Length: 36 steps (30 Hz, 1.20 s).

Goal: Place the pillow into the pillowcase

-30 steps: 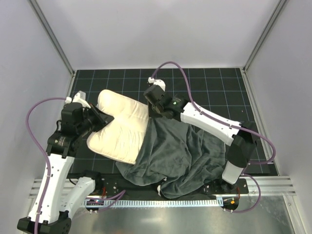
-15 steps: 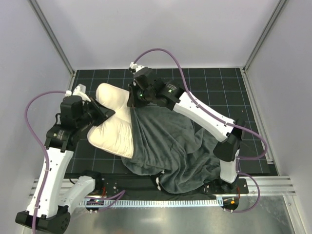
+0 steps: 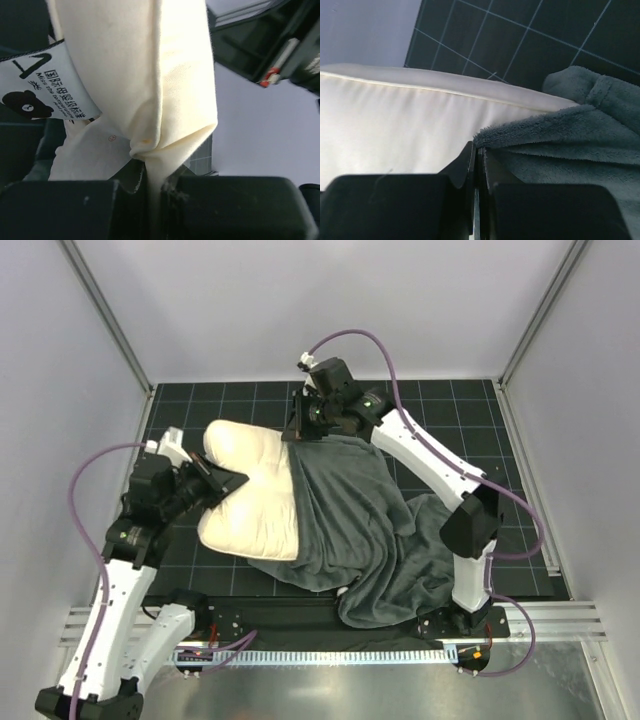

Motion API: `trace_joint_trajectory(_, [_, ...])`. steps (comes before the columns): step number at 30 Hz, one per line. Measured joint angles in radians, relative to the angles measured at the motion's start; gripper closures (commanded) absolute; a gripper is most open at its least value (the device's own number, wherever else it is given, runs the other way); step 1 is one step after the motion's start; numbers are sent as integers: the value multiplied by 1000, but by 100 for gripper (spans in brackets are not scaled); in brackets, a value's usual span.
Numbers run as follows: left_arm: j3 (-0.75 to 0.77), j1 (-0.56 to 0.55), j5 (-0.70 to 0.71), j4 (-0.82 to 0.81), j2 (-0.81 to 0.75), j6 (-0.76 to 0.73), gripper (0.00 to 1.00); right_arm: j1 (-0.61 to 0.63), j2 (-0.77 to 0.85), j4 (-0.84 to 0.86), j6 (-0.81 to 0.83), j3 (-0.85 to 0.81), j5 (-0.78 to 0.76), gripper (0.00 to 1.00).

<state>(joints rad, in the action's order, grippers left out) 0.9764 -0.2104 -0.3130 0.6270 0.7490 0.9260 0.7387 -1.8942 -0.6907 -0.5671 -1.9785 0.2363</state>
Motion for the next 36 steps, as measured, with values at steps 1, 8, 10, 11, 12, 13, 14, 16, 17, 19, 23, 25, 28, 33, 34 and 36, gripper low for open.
trace_joint_trajectory(1, [-43, -1, -3, -34, 2, 11, 100, -1, -29, -13, 5, -19, 4, 96])
trace_joint_trajectory(8, [-266, -149, 42, -122, 112, 66, 100, -2, -228, -84, 30, -154, 49, 96])
trace_joint_trajectory(10, [-269, -205, 43, -127, 129, 74, 100, -2, -258, -97, 35, -188, 67, 96])
trace_joint_trajectory(11, [-269, -229, 42, -137, 135, 79, 100, -2, -262, -96, 35, -193, 76, 96])
trace_joint_trajectory(12, [-269, -248, 42, -145, 140, 82, 100, -2, -263, -95, 35, -193, 84, 96])
trace_joint_trajectory(13, [-269, -260, 43, -151, 143, 85, 100, -2, -262, -92, 36, -196, 89, 96])
trace_joint_trajectory(14, [-269, -269, 43, -156, 147, 85, 100, -1, -261, -85, 36, -196, 93, 96])
trace_joint_trajectory(16, [-268, -275, 43, -164, 153, 84, 99, 3, -256, -74, 39, -196, 99, 94])
trace_joint_trajectory(17, [-267, -276, 45, -165, 156, 82, 99, 6, -251, -74, 41, -196, 99, 93])
trace_joint_trajectory(19, [-259, -277, 50, -163, 163, 76, 98, 11, -238, -81, 50, -196, 96, 79])
trace_joint_trajectory(23, [-243, -280, 71, -163, 170, 53, 98, 26, -173, -111, 95, -187, 85, 41])
trace_joint_trajectory(25, [-235, -280, 93, -170, 170, 38, 98, 43, -97, -111, 122, -129, 62, 25])
trace_joint_trajectory(28, [-221, -281, 115, -167, 166, 19, 98, 67, 82, -96, 171, 53, 11, 18])
trace_joint_trajectory(33, [-202, -284, 151, -134, 130, -4, 97, 100, 359, -60, 217, 354, -46, 0])
trace_joint_trajectory(34, [-195, -285, 157, -126, 124, -10, 97, 113, 396, -44, 229, 404, -55, 1])
trace_joint_trajectory(36, [-177, -286, 163, -108, 120, -14, 97, 163, 457, -14, 254, 498, -87, 1])
